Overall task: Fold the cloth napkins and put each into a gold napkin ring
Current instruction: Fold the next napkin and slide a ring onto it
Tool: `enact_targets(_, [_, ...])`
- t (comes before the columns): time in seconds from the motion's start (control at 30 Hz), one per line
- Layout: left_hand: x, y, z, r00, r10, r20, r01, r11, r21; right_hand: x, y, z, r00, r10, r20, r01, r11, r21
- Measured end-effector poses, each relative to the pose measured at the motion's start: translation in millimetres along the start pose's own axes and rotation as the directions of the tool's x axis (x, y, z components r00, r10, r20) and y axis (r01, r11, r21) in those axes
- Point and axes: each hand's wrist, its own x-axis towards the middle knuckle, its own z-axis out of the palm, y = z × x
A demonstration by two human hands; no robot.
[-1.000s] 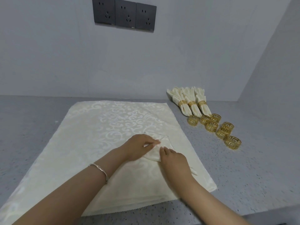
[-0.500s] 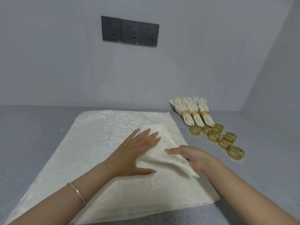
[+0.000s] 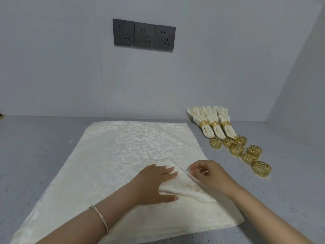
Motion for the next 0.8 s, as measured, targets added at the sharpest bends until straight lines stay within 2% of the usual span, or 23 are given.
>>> enact_targets(0.07, [2,-1,0,1.000,0.001,0.017,-0.001,1.000,0.030,-20,-4,4,0.983,-0.177,-0.044,0.167,0.969,-0.180])
enact_targets(0.13, [4,-2,-1,0.999,0.006,0.036,-0.008,0.999,0.053,-36,-9,11,0.949,-0.314,0.017,0.305,0.906,-0.294])
enact_targets(0.23, [8,-2,-8,0.998,0.011,0.063,-0.015,0.998,0.064,-39,-3,26,0.929,-0.354,0.103,0.362,0.822,-0.439])
enact_targets(0.33, [12,-4,-22,0.998,0.014,0.064,-0.015,1.000,0.005,-36,3,38,0.913,-0.405,0.057,0.377,0.778,-0.502])
enact_targets(0.43, [12,-12,-39,0.997,-0.062,0.046,0.069,0.980,-0.188,-33,1,35,0.935,-0.354,-0.020,0.313,0.851,-0.421])
enact_targets(0.53, [22,-31,-48,0.991,-0.133,-0.007,0.120,0.911,-0.394,-24,-1,24,0.984,-0.174,-0.051,0.167,0.980,-0.108])
enact_targets(0.6, [31,-39,-48,0.985,-0.170,-0.019,0.142,0.874,-0.465,-17,1,18,0.999,-0.041,-0.001,0.041,0.991,0.128])
enact_targets(0.63, [35,-41,-47,0.984,-0.176,-0.034,0.135,0.852,-0.505,-13,4,17,1.000,0.012,0.010,-0.013,0.982,0.187])
enact_targets(0.7, [43,-44,-43,0.980,-0.193,-0.051,0.130,0.813,-0.568,-6,6,15,0.997,0.074,0.009,-0.075,0.975,0.209])
enact_targets(0.8, [53,-46,-31,0.965,-0.254,-0.069,0.172,0.807,-0.565,0,7,15,0.997,0.081,0.005,-0.081,0.992,0.098])
